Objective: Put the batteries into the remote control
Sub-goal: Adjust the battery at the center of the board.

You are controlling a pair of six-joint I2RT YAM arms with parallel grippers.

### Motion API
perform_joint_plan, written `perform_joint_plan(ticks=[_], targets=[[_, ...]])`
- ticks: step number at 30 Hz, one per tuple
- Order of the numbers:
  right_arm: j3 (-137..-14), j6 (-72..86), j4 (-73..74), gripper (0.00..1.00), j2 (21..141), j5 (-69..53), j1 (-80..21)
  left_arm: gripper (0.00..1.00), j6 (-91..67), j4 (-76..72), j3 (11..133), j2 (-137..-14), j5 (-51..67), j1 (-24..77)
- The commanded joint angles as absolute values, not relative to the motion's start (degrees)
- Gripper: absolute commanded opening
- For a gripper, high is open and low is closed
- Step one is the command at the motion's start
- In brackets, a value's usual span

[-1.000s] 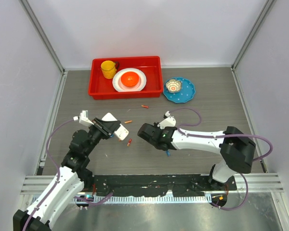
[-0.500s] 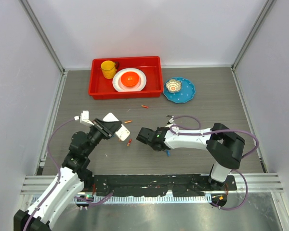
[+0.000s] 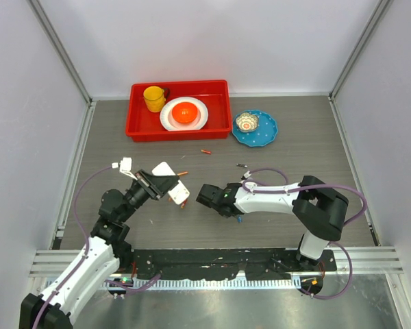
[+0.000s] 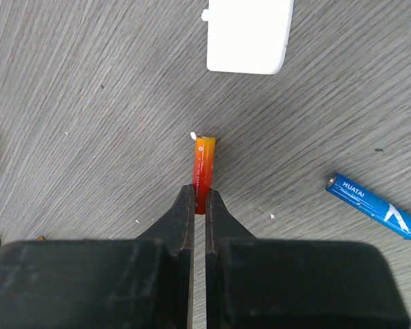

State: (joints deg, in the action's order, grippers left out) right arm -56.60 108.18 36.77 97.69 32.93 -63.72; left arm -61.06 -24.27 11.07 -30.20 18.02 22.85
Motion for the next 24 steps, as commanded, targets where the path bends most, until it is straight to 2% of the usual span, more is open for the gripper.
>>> perform_joint_plan(ticks=[1, 2, 5, 11, 15, 19, 24], targets=[[-56.4, 108.5, 36.4, 0.04, 97.9, 34.4, -63.5, 0.00, -60.7, -27.6, 10.7, -28.5, 19.3, 22.6], [-56.5, 108.3, 36.3, 0.12, 98.0, 34.4, -63.5, 0.00, -60.6, -27.1, 10.7, -28.1, 19.2, 22.6], [-56.7, 107.5, 36.3, 0.27, 97.9, 34.1, -63.5, 0.00, -60.6, -25.8, 10.6, -27.4, 18.5, 22.6], [-56.7, 107.1, 36.4, 0.45, 97.6, 33.8, -63.4, 0.00, -60.6, -24.7, 10.6, -27.0, 18.1, 22.6], [-57.8, 105.2, 36.9, 0.49, 96.8, 33.7, -63.5, 0.00, -60.6, -24.3, 10.6, -26.9, 18.0, 22.6], [-59.5, 96.5, 36.5, 0.50, 94.1, 35.0, -63.5, 0.00, -60.6, -24.3, 10.9, -26.7, 17.9, 22.6], [-57.6, 71.9, 29.5, 0.50, 88.3, 38.9, -63.5, 0.00, -60.0, -23.1, 11.7, -26.2, 17.9, 22.5]])
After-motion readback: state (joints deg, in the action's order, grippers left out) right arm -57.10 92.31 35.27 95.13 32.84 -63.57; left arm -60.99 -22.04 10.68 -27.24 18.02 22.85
